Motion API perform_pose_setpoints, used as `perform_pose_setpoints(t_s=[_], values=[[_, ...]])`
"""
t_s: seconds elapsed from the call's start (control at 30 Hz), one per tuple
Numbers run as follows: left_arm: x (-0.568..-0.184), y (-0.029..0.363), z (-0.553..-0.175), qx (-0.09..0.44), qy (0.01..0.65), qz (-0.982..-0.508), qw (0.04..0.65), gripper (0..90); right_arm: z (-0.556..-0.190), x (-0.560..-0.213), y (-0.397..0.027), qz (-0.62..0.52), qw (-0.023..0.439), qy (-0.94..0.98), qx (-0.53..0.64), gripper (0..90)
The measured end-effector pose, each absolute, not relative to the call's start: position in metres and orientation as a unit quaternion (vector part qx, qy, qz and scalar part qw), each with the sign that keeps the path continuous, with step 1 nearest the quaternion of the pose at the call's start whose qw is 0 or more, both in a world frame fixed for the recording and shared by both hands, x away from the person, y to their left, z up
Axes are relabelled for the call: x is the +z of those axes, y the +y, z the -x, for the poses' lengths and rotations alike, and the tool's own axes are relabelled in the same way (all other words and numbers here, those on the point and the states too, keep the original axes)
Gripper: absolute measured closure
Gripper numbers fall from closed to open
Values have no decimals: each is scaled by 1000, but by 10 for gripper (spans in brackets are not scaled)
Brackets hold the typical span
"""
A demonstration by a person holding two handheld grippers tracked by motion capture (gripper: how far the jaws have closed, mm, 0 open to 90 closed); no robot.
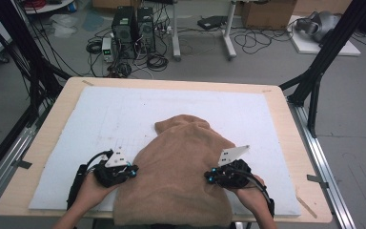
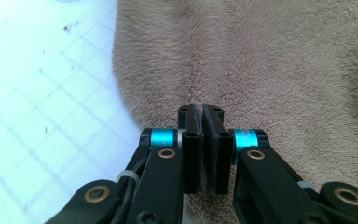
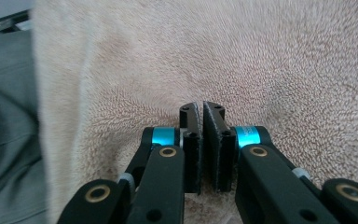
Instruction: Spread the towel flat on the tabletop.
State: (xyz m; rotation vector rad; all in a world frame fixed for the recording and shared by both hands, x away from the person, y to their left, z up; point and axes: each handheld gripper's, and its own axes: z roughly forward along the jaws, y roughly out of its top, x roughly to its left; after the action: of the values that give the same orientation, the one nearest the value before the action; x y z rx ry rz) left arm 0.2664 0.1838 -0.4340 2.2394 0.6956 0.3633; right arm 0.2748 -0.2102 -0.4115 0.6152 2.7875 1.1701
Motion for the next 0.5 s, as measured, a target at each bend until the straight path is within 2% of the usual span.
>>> perform_pose_setpoints(t_s=[0.17, 0.27, 0.33, 0.47, 0.5], values=[[-426, 195, -241, 141, 258, -872, 392, 860, -256, -398, -201, -154, 20, 911, 382, 892], [-421, 195, -240, 138, 255, -867, 405, 836, -247, -394, -202, -151, 36, 910, 384, 842], [-420, 191, -249, 138, 253, -867, 406, 786, -252, -395, -207, -162, 44, 908, 385, 793], [-421, 179, -273, 150, 274, -859, 406, 621, -274, -403, -213, -206, 49, 896, 389, 672], [-422, 174, -280, 155, 279, -859, 400, 582, -281, -407, -212, -212, 46, 896, 389, 671]])
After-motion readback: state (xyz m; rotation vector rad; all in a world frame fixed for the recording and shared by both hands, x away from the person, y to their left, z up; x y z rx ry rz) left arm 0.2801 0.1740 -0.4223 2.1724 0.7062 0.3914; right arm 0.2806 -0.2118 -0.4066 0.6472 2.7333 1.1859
